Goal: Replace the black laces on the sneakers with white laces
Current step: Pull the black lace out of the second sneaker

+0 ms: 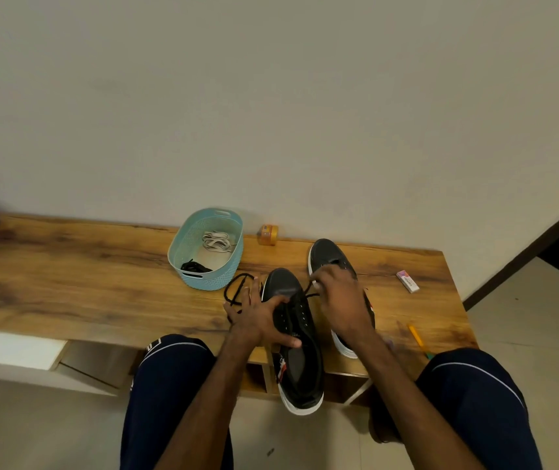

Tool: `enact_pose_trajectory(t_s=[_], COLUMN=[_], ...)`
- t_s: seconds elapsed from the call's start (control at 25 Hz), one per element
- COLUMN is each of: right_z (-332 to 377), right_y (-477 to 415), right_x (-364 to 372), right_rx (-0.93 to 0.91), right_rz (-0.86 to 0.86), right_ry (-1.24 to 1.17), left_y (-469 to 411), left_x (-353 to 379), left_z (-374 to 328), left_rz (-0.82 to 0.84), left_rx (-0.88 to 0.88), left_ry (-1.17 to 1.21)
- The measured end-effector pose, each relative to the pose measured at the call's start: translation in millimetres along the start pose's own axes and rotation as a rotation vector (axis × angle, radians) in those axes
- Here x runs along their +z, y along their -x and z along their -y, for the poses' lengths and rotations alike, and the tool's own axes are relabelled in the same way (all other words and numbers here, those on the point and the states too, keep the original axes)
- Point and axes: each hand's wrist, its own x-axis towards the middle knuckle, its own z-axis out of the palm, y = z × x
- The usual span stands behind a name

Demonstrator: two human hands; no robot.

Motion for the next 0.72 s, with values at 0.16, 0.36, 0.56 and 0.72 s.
enact_pose_trajectory(t_s=[0.16, 0.36, 0.56, 0.72], right_z=[22.2, 18.8, -20.1, -42.5], right_y=[6.1, 6.3, -6.8, -2.7], right_x=[39.6, 27.9, -44.0, -62.8], right_rx=[-0.112, -0.031, 0.381, 0.508], right_rz=[0.284, 0.139, -0.462, -0.592], right_ry=[0.146, 0.083, -0.337, -0.279], left_y=[0.9, -2.3, -5.7, -4.1], left_x=[3.7, 5.0, 3.1, 4.6], left_z=[2.3, 4.4, 5.5, 5.5], left_rz=[0.005, 0.004, -0.01, -0.014], left_rx=[-0.021, -0.018, -0.006, 0.005], left_ry=[0.013, -0.013, -0.008, -0.001])
